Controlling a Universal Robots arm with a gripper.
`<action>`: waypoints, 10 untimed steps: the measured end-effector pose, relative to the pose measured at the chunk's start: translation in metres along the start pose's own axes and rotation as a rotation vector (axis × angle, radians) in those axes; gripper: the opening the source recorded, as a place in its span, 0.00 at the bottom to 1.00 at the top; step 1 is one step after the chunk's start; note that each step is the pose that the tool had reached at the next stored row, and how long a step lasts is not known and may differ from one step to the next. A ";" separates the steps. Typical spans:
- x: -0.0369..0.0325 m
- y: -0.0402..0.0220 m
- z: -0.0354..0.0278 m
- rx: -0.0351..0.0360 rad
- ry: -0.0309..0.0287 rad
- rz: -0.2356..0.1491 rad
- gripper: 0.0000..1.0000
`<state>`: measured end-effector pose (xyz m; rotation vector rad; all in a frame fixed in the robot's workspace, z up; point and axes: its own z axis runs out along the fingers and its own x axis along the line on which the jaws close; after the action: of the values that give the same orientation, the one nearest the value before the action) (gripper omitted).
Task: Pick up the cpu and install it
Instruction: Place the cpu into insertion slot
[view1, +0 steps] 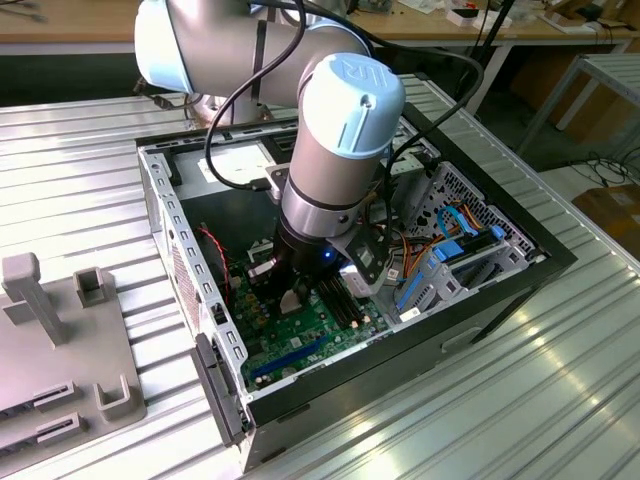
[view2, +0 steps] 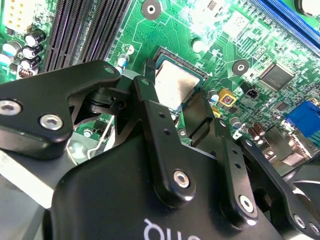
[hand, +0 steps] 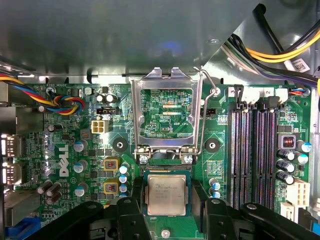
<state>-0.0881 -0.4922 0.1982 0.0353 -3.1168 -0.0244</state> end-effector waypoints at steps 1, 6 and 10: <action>0.0000 0.0000 -0.0004 -0.0001 -0.0003 0.000 0.47; 0.0001 0.0001 -0.0017 0.0000 -0.0008 0.000 0.47; 0.0001 0.0001 -0.0014 0.0001 -0.0007 0.000 0.47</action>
<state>-0.0882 -0.4922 0.1997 0.0346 -3.1175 -0.0243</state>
